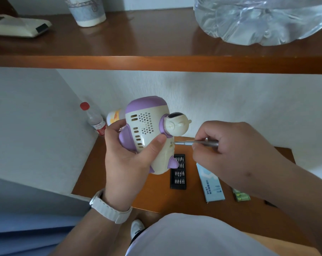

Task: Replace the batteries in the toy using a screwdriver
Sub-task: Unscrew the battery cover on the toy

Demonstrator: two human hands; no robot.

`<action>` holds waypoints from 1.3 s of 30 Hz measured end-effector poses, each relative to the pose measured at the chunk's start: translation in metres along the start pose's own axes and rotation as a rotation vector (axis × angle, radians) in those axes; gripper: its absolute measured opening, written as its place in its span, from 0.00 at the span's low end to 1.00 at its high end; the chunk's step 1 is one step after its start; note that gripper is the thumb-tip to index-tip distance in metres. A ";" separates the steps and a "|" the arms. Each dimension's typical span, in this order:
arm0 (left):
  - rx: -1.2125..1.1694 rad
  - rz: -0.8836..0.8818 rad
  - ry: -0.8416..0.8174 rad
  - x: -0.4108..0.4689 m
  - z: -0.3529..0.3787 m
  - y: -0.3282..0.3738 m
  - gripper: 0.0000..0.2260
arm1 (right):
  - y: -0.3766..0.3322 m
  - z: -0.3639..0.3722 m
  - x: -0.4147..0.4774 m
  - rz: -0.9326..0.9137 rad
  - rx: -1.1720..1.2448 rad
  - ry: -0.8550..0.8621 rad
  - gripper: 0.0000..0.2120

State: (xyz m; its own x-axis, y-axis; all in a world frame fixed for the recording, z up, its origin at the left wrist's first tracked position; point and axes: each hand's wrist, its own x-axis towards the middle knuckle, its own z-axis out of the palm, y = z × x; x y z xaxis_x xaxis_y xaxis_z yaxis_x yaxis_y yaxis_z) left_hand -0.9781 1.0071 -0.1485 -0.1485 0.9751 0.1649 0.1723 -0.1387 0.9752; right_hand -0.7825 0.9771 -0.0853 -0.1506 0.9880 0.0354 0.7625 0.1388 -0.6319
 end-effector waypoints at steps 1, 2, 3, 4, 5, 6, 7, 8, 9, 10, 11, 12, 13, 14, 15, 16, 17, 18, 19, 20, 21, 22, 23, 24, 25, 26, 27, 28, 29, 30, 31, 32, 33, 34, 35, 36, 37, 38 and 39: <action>0.005 0.001 0.006 0.000 0.000 0.000 0.31 | 0.001 0.001 0.001 0.006 0.008 -0.005 0.06; 0.007 0.001 0.010 -0.001 0.000 0.001 0.31 | 0.002 0.002 0.001 0.014 0.020 -0.012 0.06; 0.011 0.000 0.011 -0.001 0.000 0.001 0.30 | 0.003 0.003 0.002 0.022 0.033 -0.022 0.06; 0.017 0.000 0.012 -0.001 0.000 0.001 0.30 | 0.004 0.004 0.002 0.030 0.049 -0.032 0.06; 0.022 0.000 0.012 -0.001 -0.001 0.000 0.30 | 0.005 0.005 0.003 0.041 0.067 -0.039 0.07; 0.024 0.000 0.013 -0.001 -0.001 0.000 0.30 | 0.006 0.005 0.003 0.053 0.086 -0.041 0.08; 0.025 0.000 0.013 -0.002 0.000 0.000 0.30 | 0.007 0.006 0.004 0.063 0.092 -0.035 0.10; 0.026 0.001 0.012 -0.002 0.000 0.000 0.30 | 0.009 0.006 0.005 0.064 0.079 -0.020 0.13; 0.029 0.004 0.008 -0.003 0.000 0.000 0.30 | 0.010 0.007 0.006 0.057 0.050 -0.001 0.16; 0.031 0.004 0.002 -0.003 0.000 0.000 0.29 | 0.011 0.007 0.007 0.049 0.020 0.018 0.19; 0.030 0.000 -0.004 -0.003 0.000 -0.001 0.29 | 0.011 0.007 0.007 0.041 0.003 0.036 0.20; 0.026 -0.006 -0.008 -0.002 0.001 -0.001 0.29 | 0.011 0.007 0.007 0.032 -0.001 0.051 0.20; 0.022 -0.012 -0.012 -0.002 0.001 -0.001 0.30 | 0.011 0.007 0.007 0.020 -0.002 0.060 0.20; 0.018 -0.017 -0.015 -0.002 0.000 -0.001 0.30 | 0.010 0.007 0.007 0.007 -0.007 0.061 0.19; 0.015 -0.020 -0.019 -0.002 0.000 -0.002 0.31 | 0.010 0.006 0.007 -0.004 -0.016 0.055 0.18; 0.014 -0.023 -0.023 -0.001 0.000 -0.002 0.32 | 0.010 0.006 0.006 -0.010 -0.023 0.049 0.17; 0.013 -0.026 -0.027 -0.001 0.000 -0.002 0.33 | 0.010 0.005 0.006 -0.013 -0.024 0.045 0.17; 0.014 -0.030 -0.030 -0.002 0.001 -0.003 0.33 | 0.011 0.006 0.005 -0.016 -0.024 0.047 0.16; 0.015 -0.032 -0.033 -0.002 0.001 -0.003 0.33 | 0.011 0.006 0.004 -0.021 -0.027 0.054 0.15; 0.017 -0.035 -0.034 -0.002 0.001 -0.004 0.33 | 0.011 0.006 0.004 -0.027 -0.032 0.063 0.15; 0.019 -0.038 -0.034 -0.002 0.002 -0.004 0.33 | 0.012 0.006 0.003 -0.036 -0.041 0.066 0.15; 0.020 -0.043 -0.033 -0.002 0.002 -0.004 0.34 | 0.012 0.006 0.002 -0.048 -0.055 0.061 0.14; 0.020 -0.050 -0.034 -0.003 0.002 -0.004 0.34 | 0.013 0.006 0.002 -0.061 -0.073 0.048 0.13; 0.022 -0.056 -0.037 -0.003 0.003 -0.005 0.34 | 0.013 0.006 0.002 -0.074 -0.091 0.032 0.13; 0.026 -0.063 -0.042 -0.004 0.003 -0.005 0.33 | 0.014 0.005 0.002 -0.087 -0.103 0.019 0.12; 0.028 -0.070 -0.049 -0.005 0.003 -0.005 0.32 | 0.014 0.005 0.002 -0.101 -0.107 0.013 0.10; 0.026 -0.077 -0.056 -0.006 0.004 -0.005 0.31 | 0.013 0.004 0.002 -0.112 -0.103 0.010 0.08; 0.022 -0.083 -0.060 -0.006 0.004 -0.006 0.31 | 0.013 0.004 0.001 -0.122 -0.094 0.011 0.07; 0.018 -0.089 -0.061 -0.007 0.005 -0.006 0.30 | 0.012 0.003 0.001 -0.130 -0.088 0.016 0.06; 0.015 -0.096 -0.058 -0.007 0.005 -0.006 0.30 | 0.011 0.003 0.001 -0.135 -0.083 0.024 0.05; 0.009 -0.103 -0.052 -0.007 0.006 -0.006 0.30 | 0.010 0.003 0.000 -0.134 -0.083 0.033 0.05; 0.002 -0.111 -0.045 -0.006 0.006 -0.006 0.30 | 0.009 0.003 0.000 -0.121 -0.091 0.039 0.05; -0.007 -0.118 -0.037 -0.006 0.006 -0.005 0.31 | 0.008 0.004 0.000 -0.100 -0.112 0.043 0.06; -0.016 -0.125 -0.030 -0.005 0.006 -0.005 0.31 | 0.008 0.004 0.000 -0.086 -0.145 0.051 0.08; -0.025 -0.132 -0.023 -0.005 0.006 -0.005 0.32 | 0.008 0.004 0.000 -0.082 -0.188 0.064 0.11; -0.033 -0.141 -0.018 -0.004 0.006 -0.005 0.32 | 0.008 0.004 0.000 -0.081 -0.232 0.072 0.15; -0.038 -0.147 -0.016 -0.004 0.006 -0.006 0.32 | 0.008 0.004 0.000 -0.076 -0.263 0.073 0.18; -0.040 -0.151 -0.017 -0.004 0.005 -0.006 0.32 | 0.008 0.004 0.001 -0.068 -0.275 0.070 0.20; -0.040 -0.150 -0.019 -0.004 0.005 -0.006 0.32 | 0.008 0.005 0.001 -0.062 -0.273 0.064 0.21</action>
State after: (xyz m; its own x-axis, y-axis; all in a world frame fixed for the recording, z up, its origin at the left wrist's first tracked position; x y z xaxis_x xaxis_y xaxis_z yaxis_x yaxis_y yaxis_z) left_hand -0.9740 1.0053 -0.1556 -0.1509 0.9884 0.0141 0.1104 0.0027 0.9939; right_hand -0.7790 0.9786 -0.0942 -0.1687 0.9781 0.1222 0.8954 0.2040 -0.3958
